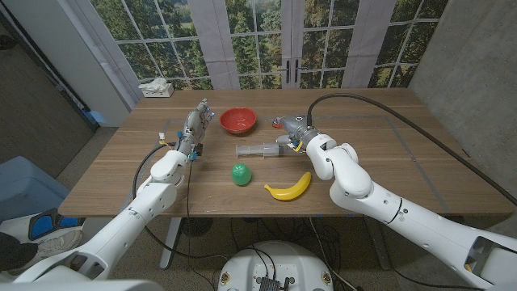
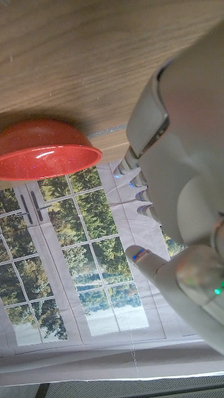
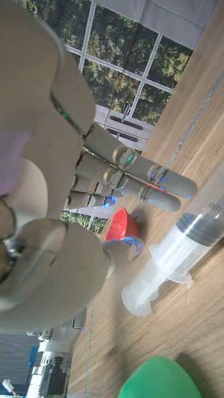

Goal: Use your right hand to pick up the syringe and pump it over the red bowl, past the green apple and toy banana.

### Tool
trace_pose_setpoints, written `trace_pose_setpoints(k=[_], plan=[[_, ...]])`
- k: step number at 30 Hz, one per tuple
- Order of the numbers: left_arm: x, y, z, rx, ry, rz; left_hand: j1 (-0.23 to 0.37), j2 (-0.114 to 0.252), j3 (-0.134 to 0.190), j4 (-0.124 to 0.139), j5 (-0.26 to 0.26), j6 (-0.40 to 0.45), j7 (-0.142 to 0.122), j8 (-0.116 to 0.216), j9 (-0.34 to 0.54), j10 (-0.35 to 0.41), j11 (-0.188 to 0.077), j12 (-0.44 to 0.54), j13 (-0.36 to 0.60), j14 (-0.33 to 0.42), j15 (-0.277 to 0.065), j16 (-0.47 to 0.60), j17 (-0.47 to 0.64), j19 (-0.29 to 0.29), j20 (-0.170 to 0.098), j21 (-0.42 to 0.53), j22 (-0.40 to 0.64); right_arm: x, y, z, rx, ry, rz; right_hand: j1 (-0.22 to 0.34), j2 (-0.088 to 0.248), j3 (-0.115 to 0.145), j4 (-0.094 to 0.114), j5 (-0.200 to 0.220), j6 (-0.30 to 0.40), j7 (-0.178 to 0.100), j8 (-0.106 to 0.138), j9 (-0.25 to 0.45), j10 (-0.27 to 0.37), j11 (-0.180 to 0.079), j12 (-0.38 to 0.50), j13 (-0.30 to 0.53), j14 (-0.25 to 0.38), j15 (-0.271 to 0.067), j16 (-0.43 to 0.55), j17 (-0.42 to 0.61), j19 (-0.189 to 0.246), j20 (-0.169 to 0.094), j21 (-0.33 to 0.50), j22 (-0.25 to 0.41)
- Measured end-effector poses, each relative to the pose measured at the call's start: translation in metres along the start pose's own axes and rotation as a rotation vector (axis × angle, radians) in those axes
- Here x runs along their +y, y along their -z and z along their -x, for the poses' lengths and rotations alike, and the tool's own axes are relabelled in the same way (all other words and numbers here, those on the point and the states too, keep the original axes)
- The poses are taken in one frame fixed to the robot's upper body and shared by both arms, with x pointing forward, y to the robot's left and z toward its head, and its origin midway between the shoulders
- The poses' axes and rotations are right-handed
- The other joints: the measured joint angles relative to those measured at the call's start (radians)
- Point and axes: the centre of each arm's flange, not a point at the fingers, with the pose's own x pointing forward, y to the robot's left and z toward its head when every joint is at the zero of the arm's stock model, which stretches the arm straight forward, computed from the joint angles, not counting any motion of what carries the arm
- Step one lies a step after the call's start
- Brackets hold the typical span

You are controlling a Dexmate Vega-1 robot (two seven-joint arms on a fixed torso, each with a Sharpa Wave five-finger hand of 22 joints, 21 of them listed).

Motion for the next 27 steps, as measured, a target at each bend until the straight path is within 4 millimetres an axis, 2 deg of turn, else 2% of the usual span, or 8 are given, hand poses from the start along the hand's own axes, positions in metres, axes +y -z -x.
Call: trace_pose_setpoints(k=[5, 7, 11, 20, 25, 27], plan=[[0.000, 0.000, 0.000, 0.001, 0.002, 0.001, 0.000, 0.000, 0.000, 0.000, 0.000, 0.000, 0.000, 0.000, 0.000, 0.000, 0.000, 0.000, 0.000, 0.000, 0.000, 0.000, 0.000, 0.000, 0.000, 0.000, 0.000, 0.003, -0.004, 0.000, 0.003, 0.003, 0.030, 0.000, 0.000, 0.004, 0.004, 0.000, 0.007, 0.007, 0.000, 0.000, 0.009, -0.002, 0.000, 0.000, 0.007, -0.004, -0.004, 0.004, 0.000, 0.000, 0.008, -0.003], [0.000, 0.000, 0.000, 0.001, 0.003, 0.001, 0.000, 0.000, 0.000, 0.000, 0.000, 0.000, 0.000, 0.000, 0.000, 0.000, 0.000, 0.000, 0.000, 0.000, 0.000, 0.000, 0.000, 0.000, 0.000, 0.000, 0.000, 0.005, -0.006, -0.001, 0.003, 0.001, 0.036, 0.014, -0.014, 0.004, 0.004, 0.000, 0.016, -0.002, 0.000, 0.000, 0.009, -0.002, 0.000, 0.000, 0.007, -0.004, -0.008, 0.004, 0.000, 0.000, 0.008, -0.003], [0.000, 0.000, 0.000, 0.001, 0.004, 0.001, 0.000, 0.000, 0.000, 0.000, 0.000, 0.000, 0.000, 0.000, 0.000, 0.000, 0.000, 0.000, 0.000, 0.000, 0.000, 0.000, 0.000, 0.000, 0.000, 0.000, 0.000, 0.009, -0.007, -0.002, 0.004, -0.007, 0.030, 0.014, -0.014, 0.004, 0.004, 0.000, 0.018, -0.004, 0.000, 0.000, 0.009, -0.002, 0.000, 0.000, 0.010, -0.008, -0.008, 0.004, -0.005, -0.004, 0.008, -0.004], [0.001, -0.001, 0.001, -0.002, 0.003, 0.000, 0.000, 0.000, 0.000, 0.000, 0.000, 0.000, 0.000, 0.000, 0.000, 0.000, 0.000, 0.000, 0.000, 0.000, 0.000, 0.000, 0.000, 0.000, 0.000, 0.000, 0.000, 0.015, -0.016, -0.005, -0.012, -0.031, 0.086, 0.019, -0.019, 0.004, 0.004, 0.000, 0.021, -0.007, 0.000, 0.000, 0.008, -0.002, 0.000, 0.000, 0.012, -0.009, -0.018, 0.007, -0.024, 0.006, 0.008, -0.007], [0.002, -0.002, 0.002, -0.002, 0.002, 0.000, 0.000, 0.000, 0.000, 0.000, 0.000, 0.000, 0.000, 0.000, 0.000, 0.000, 0.000, 0.000, 0.000, 0.000, 0.000, 0.000, 0.000, 0.000, 0.000, 0.000, 0.000, 0.020, -0.019, -0.008, -0.015, -0.049, 0.101, 0.034, -0.034, 0.012, -0.004, 0.000, 0.021, -0.007, 0.000, 0.000, 0.008, -0.002, 0.000, 0.000, 0.012, -0.009, -0.026, 0.009, -0.035, 0.009, 0.008, -0.007], [0.002, -0.002, 0.002, -0.001, 0.001, 0.000, 0.000, 0.000, 0.000, 0.000, 0.000, 0.000, 0.000, 0.000, 0.000, 0.000, 0.000, 0.000, 0.000, 0.000, 0.000, 0.000, 0.000, 0.000, 0.000, 0.000, 0.000, 0.021, -0.020, -0.009, -0.017, -0.054, 0.105, 0.043, -0.026, 0.014, -0.006, 0.000, 0.025, -0.011, 0.000, 0.000, 0.008, -0.002, 0.000, 0.002, 0.012, -0.009, -0.030, 0.013, -0.039, 0.013, 0.008, -0.007]])
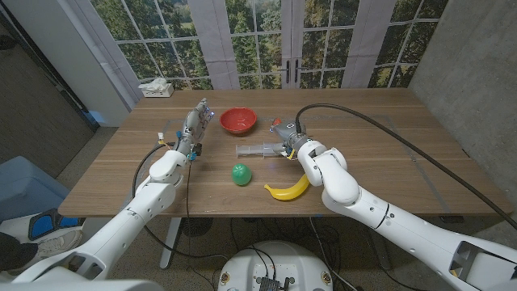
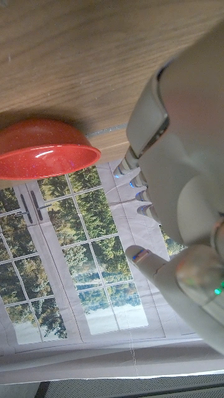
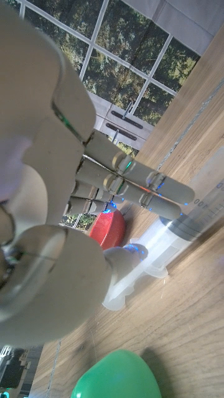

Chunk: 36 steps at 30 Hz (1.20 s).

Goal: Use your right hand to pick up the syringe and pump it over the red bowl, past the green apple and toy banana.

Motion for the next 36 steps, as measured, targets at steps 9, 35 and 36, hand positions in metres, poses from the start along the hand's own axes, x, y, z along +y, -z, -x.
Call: trace_pose_setpoints(k=[9, 35, 36], plan=[[0.000, 0.000, 0.000, 0.001, -0.001, 0.001, 0.000, 0.000, 0.000, 0.000, 0.000, 0.000, 0.000, 0.000, 0.000, 0.000, 0.000, 0.000, 0.000, 0.000, 0.000, 0.000, 0.000, 0.000, 0.000, 0.000, 0.000, 0.005, -0.005, -0.005, -0.003, -0.026, 0.017, 0.029, -0.002, 0.012, 0.007, 0.000, 0.006, -0.006, -0.006, 0.000, 0.001, -0.009, -0.005, 0.001, 0.000, 0.000, -0.004, 0.006, -0.003, 0.003, 0.000, 0.000], [0.004, 0.001, -0.002, 0.005, -0.002, 0.003, -0.004, -0.004, 0.000, 0.000, 0.000, 0.000, 0.000, 0.000, 0.000, 0.000, 0.000, 0.000, 0.000, 0.000, 0.000, 0.000, 0.000, 0.004, 0.004, 0.000, 0.000, 0.018, -0.012, -0.022, 0.012, -0.094, 0.048, 0.115, 0.023, 0.016, 0.012, 0.000, 0.036, -0.028, -0.006, 0.005, 0.032, -0.023, -0.005, 0.003, 0.143, -0.061, 0.039, 0.070, 0.049, -0.020, 0.074, 0.003], [0.004, 0.001, -0.002, 0.004, -0.002, 0.003, -0.004, -0.004, 0.000, 0.000, 0.000, 0.000, 0.000, 0.000, 0.000, 0.000, 0.000, 0.000, 0.000, 0.000, 0.000, 0.000, 0.000, 0.004, 0.004, 0.000, 0.000, 0.019, -0.012, -0.023, 0.014, -0.098, 0.048, 0.115, 0.023, 0.016, 0.011, 0.000, 0.040, -0.029, -0.006, 0.005, 0.036, -0.025, -0.005, 0.003, 0.148, -0.066, 0.039, 0.070, 0.053, -0.023, 0.077, 0.003]])
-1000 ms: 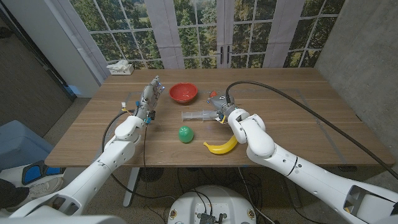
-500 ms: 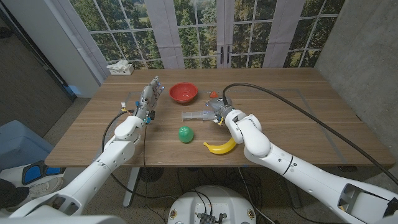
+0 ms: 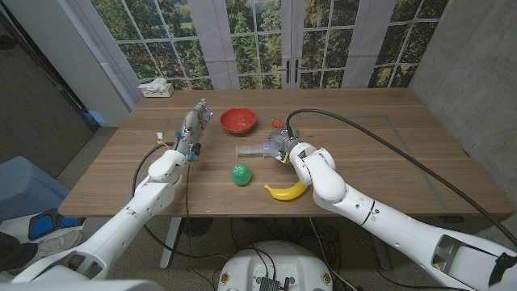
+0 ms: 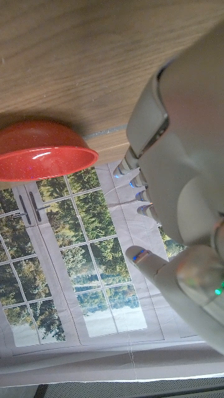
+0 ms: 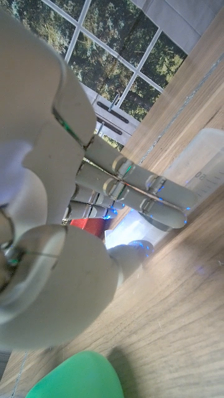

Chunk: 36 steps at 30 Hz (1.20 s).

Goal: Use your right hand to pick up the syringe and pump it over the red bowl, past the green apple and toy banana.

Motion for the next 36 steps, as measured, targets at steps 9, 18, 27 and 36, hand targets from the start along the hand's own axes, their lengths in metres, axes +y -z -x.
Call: trace_pose_setpoints(k=[9, 18, 27, 36], plan=[[0.001, -0.001, 0.000, 0.000, 0.000, 0.000, 0.000, 0.000, 0.000, 0.000, 0.000, 0.000, 0.000, 0.000, 0.000, 0.000, 0.000, 0.000, 0.000, 0.000, 0.000, 0.000, 0.000, 0.000, 0.000, 0.000, 0.000, 0.007, -0.002, -0.006, 0.002, -0.020, 0.006, 0.027, 0.001, 0.008, -0.008, 0.000, 0.007, 0.004, 0.000, 0.000, 0.013, -0.002, 0.000, 0.000, 0.000, 0.000, -0.007, -0.008, 0.000, 0.000, 0.009, 0.000], [0.001, -0.001, 0.000, 0.001, 0.001, 0.002, -0.007, -0.001, 0.000, 0.000, 0.000, 0.000, 0.000, 0.000, 0.000, 0.000, 0.000, 0.000, 0.000, 0.000, 0.000, 0.000, 0.000, 0.000, 0.000, 0.000, 0.000, 0.014, -0.007, -0.013, 0.005, -0.033, 0.032, 0.086, 0.001, 0.027, -0.008, 0.000, 0.058, -0.014, 0.014, 0.000, 0.057, -0.009, 0.016, 0.003, 0.000, 0.000, -0.032, -0.003, -0.027, 0.012, 0.018, 0.005], [0.002, -0.002, 0.001, 0.002, -0.001, 0.003, -0.007, -0.001, 0.000, 0.000, 0.000, 0.004, -0.004, 0.000, 0.000, 0.000, 0.000, 0.000, 0.000, 0.000, 0.000, 0.000, 0.000, 0.000, 0.000, 0.000, 0.000, 0.016, -0.006, -0.019, 0.012, -0.019, 0.052, 0.211, 0.000, 0.038, -0.003, -0.003, 0.295, -0.026, 0.095, 0.017, 0.261, -0.015, 0.102, 0.060, -0.007, 0.000, -0.110, 0.008, -0.111, 0.043, 0.109, 0.014], [0.002, -0.002, 0.001, 0.001, 0.000, 0.003, -0.007, -0.001, 0.000, 0.000, 0.000, 0.004, -0.004, 0.000, 0.000, 0.000, 0.000, 0.000, 0.000, 0.000, 0.000, 0.000, 0.000, 0.000, 0.000, 0.000, 0.000, 0.022, -0.002, -0.022, -0.006, -0.001, 0.031, 0.243, 0.008, 0.018, 0.003, 0.001, 0.300, -0.028, 0.180, 0.037, 0.261, -0.014, 0.107, 0.151, -0.006, 0.000, -0.172, -0.011, -0.167, 0.063, 0.215, 0.002]])
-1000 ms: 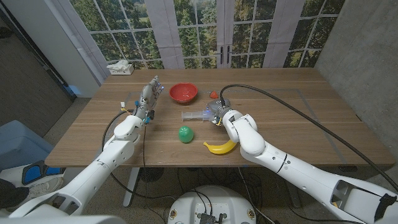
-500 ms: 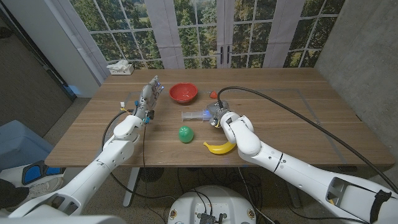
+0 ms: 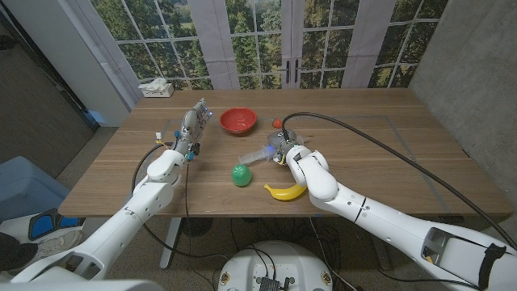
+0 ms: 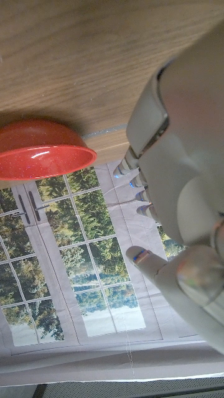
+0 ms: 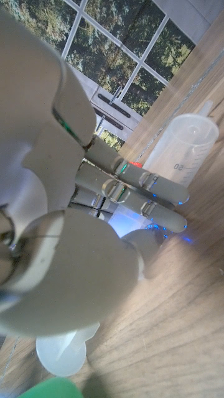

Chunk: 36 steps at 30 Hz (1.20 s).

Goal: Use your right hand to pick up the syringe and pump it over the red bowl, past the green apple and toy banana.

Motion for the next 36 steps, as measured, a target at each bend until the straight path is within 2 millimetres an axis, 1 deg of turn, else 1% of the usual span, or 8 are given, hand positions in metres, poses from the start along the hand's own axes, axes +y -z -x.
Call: trace_pose_setpoints(k=[3, 6, 16, 19, 21, 24, 26, 36], plan=[[0.000, 0.000, 0.000, 0.001, 0.001, -0.001, 0.000, 0.000, 0.000, 0.000, 0.000, 0.000, 0.000, 0.000, 0.000, 0.000, 0.000, 0.000, 0.000, 0.000, 0.000, 0.000, 0.000, 0.000, 0.000, 0.000, 0.000, 0.001, 0.001, 0.000, -0.008, 0.014, -0.016, 0.016, 0.000, -0.003, -0.003, 0.000, 0.000, 0.000, 0.003, -0.001, 0.000, 0.000, 0.000, 0.008, 0.006, 0.005, -0.006, -0.012, 0.000, 0.000, 0.011, -0.005], [0.001, 0.000, 0.000, 0.001, 0.001, -0.002, 0.000, 0.000, 0.000, 0.000, 0.000, 0.000, 0.000, 0.000, 0.000, 0.000, 0.000, 0.000, 0.000, 0.000, 0.000, 0.000, 0.000, 0.000, 0.000, 0.000, 0.000, 0.003, 0.004, 0.000, -0.012, 0.027, -0.038, 0.016, 0.000, -0.009, -0.003, 0.000, 0.004, -0.004, 0.007, -0.003, 0.000, 0.000, 0.000, 0.028, 0.014, -0.002, -0.009, -0.023, 0.000, 0.000, 0.019, -0.005], [0.000, -0.002, -0.001, -0.001, 0.008, -0.004, 0.000, 0.000, 0.000, 0.000, 0.000, 0.000, 0.000, 0.000, 0.000, 0.000, 0.000, 0.000, 0.000, 0.000, 0.000, 0.000, -0.002, 0.000, 0.000, 0.000, 0.000, 0.012, 0.019, 0.004, 0.008, 0.088, -0.126, 0.016, 0.000, -0.013, -0.001, 0.000, 0.010, -0.008, 0.020, -0.004, 0.000, 0.000, 0.000, 0.093, 0.041, 0.005, -0.021, -0.057, 0.000, 0.000, 0.034, -0.014], [-0.001, -0.003, -0.001, -0.002, 0.010, -0.005, 0.000, 0.000, 0.000, 0.000, 0.000, 0.000, 0.000, 0.000, 0.000, 0.000, 0.000, 0.000, 0.000, 0.000, 0.000, 0.000, -0.002, 0.000, 0.000, 0.000, 0.000, 0.014, 0.025, 0.007, 0.025, 0.128, -0.162, 0.016, 0.000, -0.013, -0.001, 0.000, 0.016, -0.013, 0.023, 0.001, 0.000, 0.000, 0.000, 0.094, 0.049, 0.002, -0.021, -0.062, 0.000, 0.000, 0.039, -0.014], [-0.002, -0.003, -0.001, -0.002, 0.012, -0.006, 0.000, 0.000, 0.004, -0.004, 0.000, 0.000, 0.000, 0.000, 0.000, 0.000, 0.000, 0.000, 0.000, 0.000, 0.000, 0.000, -0.002, 0.000, 0.000, 0.000, 0.000, 0.017, 0.028, 0.008, 0.032, 0.135, -0.172, 0.016, 0.000, -0.025, 0.006, 0.000, 0.016, -0.013, 0.032, 0.007, 0.004, -0.004, 0.002, 0.102, 0.052, 0.005, -0.023, -0.061, 0.000, 0.000, 0.041, -0.014], [-0.003, -0.003, -0.002, -0.002, 0.015, -0.007, 0.000, 0.000, 0.004, -0.004, 0.000, 0.000, 0.000, 0.000, 0.000, 0.000, 0.000, 0.000, 0.000, 0.000, 0.000, 0.000, -0.002, 0.000, 0.000, 0.000, 0.000, 0.017, 0.033, 0.012, 0.044, 0.171, -0.197, 0.016, 0.000, -0.029, 0.007, -0.001, 0.016, -0.013, 0.033, 0.013, 0.007, -0.007, 0.002, 0.102, 0.052, 0.005, -0.025, -0.059, 0.000, 0.000, 0.041, -0.014], [-0.004, -0.004, -0.002, -0.002, 0.018, -0.008, 0.000, 0.000, 0.004, -0.004, 0.000, 0.000, 0.000, 0.000, 0.000, 0.000, 0.000, 0.000, 0.000, 0.000, 0.000, 0.000, -0.002, 0.000, 0.000, 0.000, 0.000, 0.016, 0.037, 0.014, 0.052, 0.215, -0.221, 0.025, -0.009, -0.029, 0.007, -0.001, 0.016, -0.013, 0.033, 0.014, 0.007, -0.007, 0.002, 0.102, 0.052, 0.005, -0.025, -0.059, -0.004, 0.003, 0.041, -0.017], [-0.007, -0.007, -0.004, -0.005, 0.027, -0.014, 0.000, 0.000, 0.004, -0.004, 0.000, 0.000, 0.000, 0.000, 0.000, 0.000, 0.000, 0.000, 0.000, 0.000, 0.000, 0.000, -0.002, 0.000, 0.000, 0.000, 0.000, 0.015, 0.052, 0.025, 0.081, 0.340, -0.311, 0.025, -0.009, -0.035, 0.010, -0.001, 0.021, -0.018, 0.040, 0.020, 0.007, -0.007, 0.003, 0.102, 0.052, 0.005, -0.025, -0.055, -0.012, 0.005, 0.049, -0.018]])
